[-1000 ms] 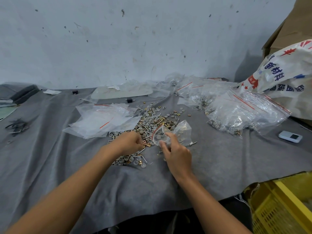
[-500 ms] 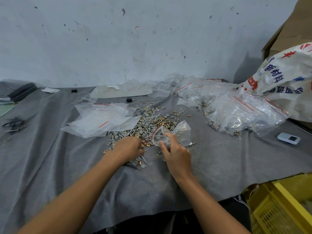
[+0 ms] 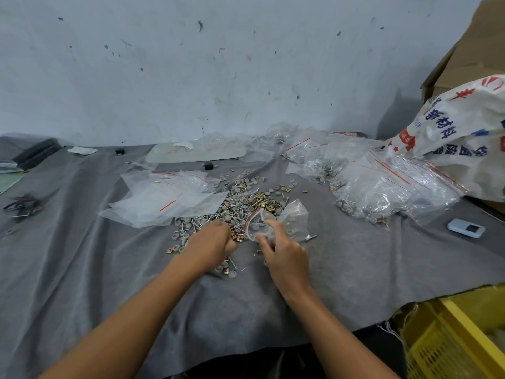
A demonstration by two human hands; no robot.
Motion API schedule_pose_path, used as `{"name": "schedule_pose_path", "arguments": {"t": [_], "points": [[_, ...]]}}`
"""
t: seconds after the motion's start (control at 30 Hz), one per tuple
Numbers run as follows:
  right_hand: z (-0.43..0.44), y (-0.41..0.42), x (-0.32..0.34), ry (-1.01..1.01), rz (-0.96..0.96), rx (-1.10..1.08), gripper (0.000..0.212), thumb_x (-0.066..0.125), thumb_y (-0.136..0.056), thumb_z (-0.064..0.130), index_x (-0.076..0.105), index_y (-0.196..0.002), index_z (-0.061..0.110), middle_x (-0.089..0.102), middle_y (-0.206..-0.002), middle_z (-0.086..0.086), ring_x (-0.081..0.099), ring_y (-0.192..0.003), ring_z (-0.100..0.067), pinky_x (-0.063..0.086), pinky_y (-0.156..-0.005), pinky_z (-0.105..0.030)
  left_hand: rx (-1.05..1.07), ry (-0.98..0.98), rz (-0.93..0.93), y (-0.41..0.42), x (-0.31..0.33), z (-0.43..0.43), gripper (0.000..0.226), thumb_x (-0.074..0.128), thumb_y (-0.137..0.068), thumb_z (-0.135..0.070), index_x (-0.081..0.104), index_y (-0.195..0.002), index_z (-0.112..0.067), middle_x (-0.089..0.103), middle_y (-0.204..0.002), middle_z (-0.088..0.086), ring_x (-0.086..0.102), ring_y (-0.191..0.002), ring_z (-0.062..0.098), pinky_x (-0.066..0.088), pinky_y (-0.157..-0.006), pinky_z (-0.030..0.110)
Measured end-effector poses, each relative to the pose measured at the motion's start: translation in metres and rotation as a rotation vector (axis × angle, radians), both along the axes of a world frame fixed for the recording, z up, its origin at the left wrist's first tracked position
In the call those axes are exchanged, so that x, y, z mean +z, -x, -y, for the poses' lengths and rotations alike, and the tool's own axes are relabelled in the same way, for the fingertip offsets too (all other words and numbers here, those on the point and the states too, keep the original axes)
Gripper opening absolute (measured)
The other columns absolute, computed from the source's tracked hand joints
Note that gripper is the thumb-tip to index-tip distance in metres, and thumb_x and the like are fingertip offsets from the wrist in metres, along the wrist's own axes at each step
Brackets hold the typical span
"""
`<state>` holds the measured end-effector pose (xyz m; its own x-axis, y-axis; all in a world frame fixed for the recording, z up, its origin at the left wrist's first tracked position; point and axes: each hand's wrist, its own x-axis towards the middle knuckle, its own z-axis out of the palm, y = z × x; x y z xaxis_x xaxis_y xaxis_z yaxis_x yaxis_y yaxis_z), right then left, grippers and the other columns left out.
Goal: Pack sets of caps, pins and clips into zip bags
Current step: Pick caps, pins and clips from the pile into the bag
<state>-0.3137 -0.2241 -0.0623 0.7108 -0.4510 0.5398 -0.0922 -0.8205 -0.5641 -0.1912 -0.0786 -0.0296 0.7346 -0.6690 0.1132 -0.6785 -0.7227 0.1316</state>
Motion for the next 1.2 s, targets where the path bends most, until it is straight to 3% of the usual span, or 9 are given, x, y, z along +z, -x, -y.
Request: {"name": "schedule_pose_path", "arguments": {"t": [0.13,0.23,0.3,0.43,0.57,0.7,0.9,1.07,1.2], "points": [[0.0,-0.001,0.001,-0.004,-0.002,-0.004,0.041,0.056,-0.102,0.044,0.052,-0.139,0.029,0.076,-0.088,0.0,0.072,-0.082,-0.027,0.056,-0.071,-0.041,0.047,0.169,-0.079,-0.005,0.002,-0.004,0.01,0.051,-0.097,-0.025,0.055,-0.094,-0.016,0.042,-0.111,0.002,0.036,-0.106,0.022,0.039,-0.094,0.034],[0.0,0.0,0.0,0.0,0.003,-0.002,0.041,0.056,-0.102,0.044,0.052,-0.139,0.029,0.076,-0.087,0.0,0.072,-0.08,-0.025,0.057,-0.07,-0.041,0.065,0.301,-0.149,-0.002,0.013,-0.002,0.024,0.045,-0.1,-0.023,0.049,-0.077,-0.017,0.052,-0.085,0.002,0.047,-0.083,0.025,0.043,-0.077,0.04],[-0.001,0.0,0.0,0.008,0.005,-0.007,0.04,0.056,-0.101,0.044,0.052,-0.138,0.029,0.075,-0.085,0.0,0.072,-0.078,-0.025,0.057,-0.069,-0.04,0.078,0.381,-0.257,0.0,0.02,0.001,0.024,0.042,-0.104,-0.027,0.051,-0.085,-0.016,0.063,-0.081,0.001,0.056,-0.074,0.023,0.048,-0.073,0.042],[-0.001,0.0,0.0,0.023,0.008,-0.015,0.039,0.057,-0.101,0.044,0.053,-0.137,0.029,0.075,-0.083,0.001,0.072,-0.077,-0.024,0.056,-0.067,-0.039,0.053,0.38,-0.323,0.006,0.03,0.011,0.02,0.037,-0.107,-0.032,0.049,-0.097,-0.02,0.068,-0.09,0.001,0.062,-0.081,0.021,0.049,-0.076,0.04],[0.0,0.0,0.001,0.02,-0.014,-0.006,0.04,0.055,-0.102,0.044,0.052,-0.138,0.029,0.075,-0.085,-0.001,0.072,-0.078,-0.025,0.057,-0.069,-0.041,0.018,0.23,-0.209,0.01,0.033,0.022,0.023,0.035,-0.108,-0.034,0.046,-0.097,-0.017,0.058,-0.086,-0.002,0.055,-0.079,0.022,0.041,-0.069,0.038],[0.0,0.001,0.001,0.013,-0.02,-0.004,0.04,0.055,-0.102,0.044,0.052,-0.139,0.028,0.075,-0.086,-0.003,0.072,-0.081,-0.028,0.057,-0.07,-0.043,-0.004,0.137,-0.163,0.016,0.031,0.031,0.023,0.038,-0.108,-0.036,0.05,-0.104,-0.016,0.062,-0.095,0.004,0.058,-0.087,0.026,0.049,-0.078,0.041],[0.001,0.001,0.002,0.008,-0.033,0.006,0.041,0.054,-0.102,0.045,0.051,-0.139,0.028,0.075,-0.088,-0.002,0.072,-0.085,-0.029,0.056,-0.071,-0.042,-0.033,0.258,-0.217,0.021,0.034,0.039,0.02,0.043,-0.106,-0.034,0.055,-0.103,-0.019,0.064,-0.095,0.0,0.059,-0.087,0.021,0.048,-0.077,0.039],[0.0,0.001,0.003,-0.003,-0.031,0.007,0.041,0.055,-0.102,0.043,0.052,-0.139,0.027,0.075,-0.089,-0.004,0.072,-0.085,-0.031,0.056,-0.072,-0.044,-0.067,0.457,-0.385,0.019,0.042,0.036,0.022,0.046,-0.106,-0.032,0.062,-0.1,-0.019,0.07,-0.091,-0.004,0.064,-0.084,0.014,0.049,-0.072,0.034],[0.001,0.001,0.002,0.007,-0.015,0.004,0.04,0.057,-0.102,0.042,0.054,-0.138,0.026,0.075,-0.085,-0.003,0.072,-0.08,-0.03,0.056,-0.068,-0.042,-0.067,0.523,-0.373,0.014,0.046,0.023,0.018,0.05,-0.104,-0.026,0.065,-0.099,-0.021,0.072,-0.091,-0.003,0.064,-0.084,0.019,0.05,-0.075,0.037]]}}
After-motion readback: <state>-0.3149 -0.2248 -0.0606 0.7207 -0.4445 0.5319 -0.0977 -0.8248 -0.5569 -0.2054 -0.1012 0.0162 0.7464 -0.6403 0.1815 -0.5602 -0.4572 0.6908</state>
